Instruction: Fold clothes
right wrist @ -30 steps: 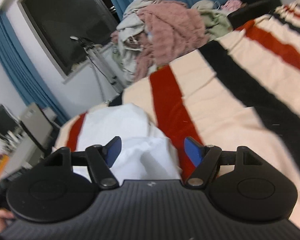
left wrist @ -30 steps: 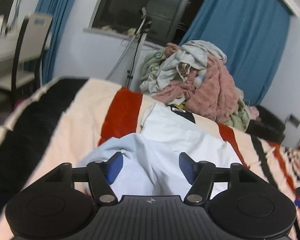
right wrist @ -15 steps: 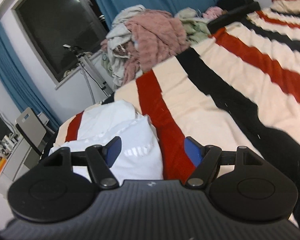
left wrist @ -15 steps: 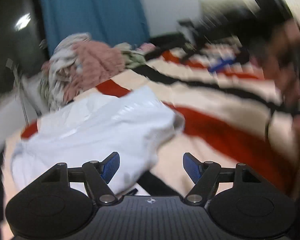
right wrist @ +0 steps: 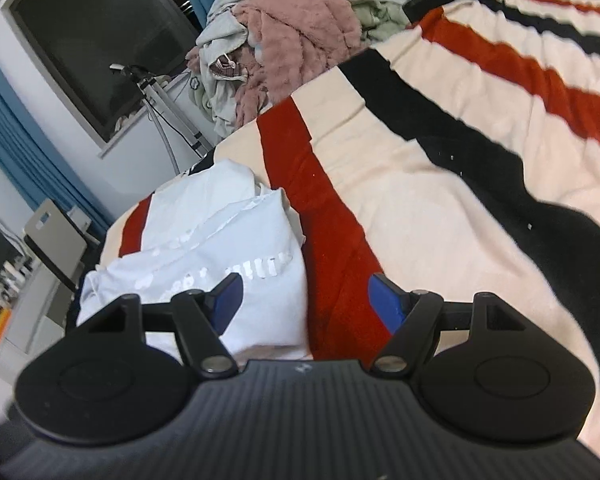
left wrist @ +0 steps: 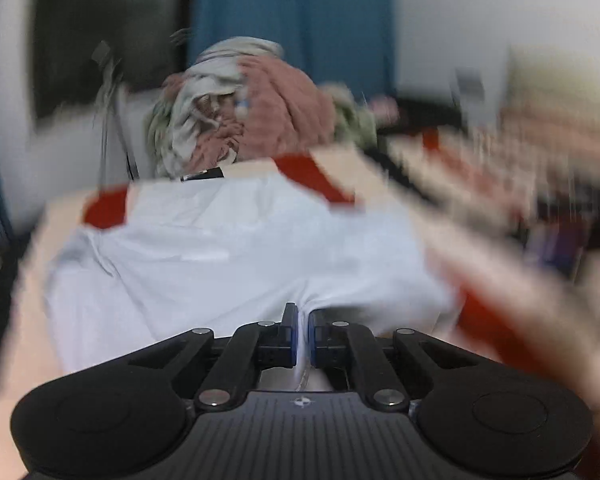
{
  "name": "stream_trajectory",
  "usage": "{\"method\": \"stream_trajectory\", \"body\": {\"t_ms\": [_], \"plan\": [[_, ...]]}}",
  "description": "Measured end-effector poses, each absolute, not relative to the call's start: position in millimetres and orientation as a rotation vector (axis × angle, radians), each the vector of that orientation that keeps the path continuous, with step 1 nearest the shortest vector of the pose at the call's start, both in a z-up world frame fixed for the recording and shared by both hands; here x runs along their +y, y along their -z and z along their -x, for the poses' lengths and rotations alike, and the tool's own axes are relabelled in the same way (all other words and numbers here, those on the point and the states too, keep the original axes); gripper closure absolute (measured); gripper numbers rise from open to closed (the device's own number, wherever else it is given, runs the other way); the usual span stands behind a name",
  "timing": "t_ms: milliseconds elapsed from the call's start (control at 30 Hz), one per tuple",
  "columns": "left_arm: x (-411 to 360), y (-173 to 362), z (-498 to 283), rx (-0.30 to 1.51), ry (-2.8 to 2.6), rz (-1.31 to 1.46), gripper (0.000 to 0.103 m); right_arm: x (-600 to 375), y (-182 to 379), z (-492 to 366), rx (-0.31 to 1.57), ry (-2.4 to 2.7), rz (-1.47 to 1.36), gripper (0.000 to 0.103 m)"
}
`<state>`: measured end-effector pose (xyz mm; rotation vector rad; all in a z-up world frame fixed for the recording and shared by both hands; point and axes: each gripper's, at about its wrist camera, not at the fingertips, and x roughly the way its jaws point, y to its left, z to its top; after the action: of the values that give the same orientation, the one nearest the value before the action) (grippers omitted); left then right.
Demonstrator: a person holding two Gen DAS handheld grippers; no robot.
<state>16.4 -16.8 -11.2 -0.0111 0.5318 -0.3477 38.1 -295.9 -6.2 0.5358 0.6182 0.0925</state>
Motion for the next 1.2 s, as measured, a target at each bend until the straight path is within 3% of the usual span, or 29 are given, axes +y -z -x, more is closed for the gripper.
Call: {"method": "stream_trajectory", "body": {"t_ms": [200,433,700,1000,1100,1200], "plan": [[39,-17,-46,0.495,0.423,0.359,0.098,-233,-13,-24,0.468,-0.268,-0.217,0.03],[44,-5,-41,0.486,0.454,0.433,0.099,-146,11,-33,0.322,-0.232,0.168,0.033],[33,-5,-17,0.381,0.497,0.457,0.101,-207,-13,-24,0.167,-0.065,-0.19,0.031],[57,-20,7,0.256,0.47,0.55,0.101,-266,17,-54,0.516,0.013,-0.494,0.032],[74,-26,14,0.21,0.462,0.61,0.101,-278,-1,-40,0.445,0.063,-0.494,0.031],[89,-30,19,0.194,0.476,0.67,0.101,-284,-32,-9,0.239,0.107,-0.421,0.031]]}}
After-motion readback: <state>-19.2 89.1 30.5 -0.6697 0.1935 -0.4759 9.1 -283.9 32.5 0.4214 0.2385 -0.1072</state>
